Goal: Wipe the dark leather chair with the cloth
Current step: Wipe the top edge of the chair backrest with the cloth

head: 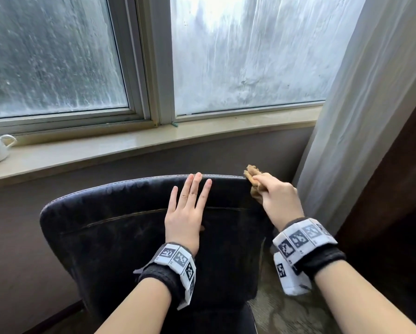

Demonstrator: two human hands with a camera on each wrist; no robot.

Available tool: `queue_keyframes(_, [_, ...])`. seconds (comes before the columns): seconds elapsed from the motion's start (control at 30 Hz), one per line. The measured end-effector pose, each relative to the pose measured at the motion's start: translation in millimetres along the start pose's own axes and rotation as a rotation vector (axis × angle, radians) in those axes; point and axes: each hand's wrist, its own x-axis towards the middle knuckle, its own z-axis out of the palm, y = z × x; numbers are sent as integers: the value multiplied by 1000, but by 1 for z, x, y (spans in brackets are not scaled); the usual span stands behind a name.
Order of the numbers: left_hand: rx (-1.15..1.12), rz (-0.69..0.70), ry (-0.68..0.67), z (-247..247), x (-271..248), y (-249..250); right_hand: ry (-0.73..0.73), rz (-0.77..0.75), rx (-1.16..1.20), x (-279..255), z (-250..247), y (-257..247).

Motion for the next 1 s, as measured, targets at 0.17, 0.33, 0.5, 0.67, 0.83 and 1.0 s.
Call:
queue_keyframes(0.17, [13, -37, 37, 4, 1, 2, 8, -217, 40, 7, 21, -34])
queue_keyframes(0.33, [31, 25, 17, -3, 0, -5, 133, -212, 53, -11, 39, -15])
queue_keyframes(0.5, [40, -15, -20, -4, -1, 2, 13, 64, -1, 4, 6, 1])
queue_keyframes(0.67, [52, -26, 10, 0, -1, 1, 50, -251, 55, 6, 36, -27])
queue_keyframes(0.83, [52, 9, -19, -5, -1, 0, 260, -114, -3, -32, 42, 33])
queue_keyframes(1.0, [48, -60, 22, 3, -2, 6, 406, -123, 40, -41, 41, 34])
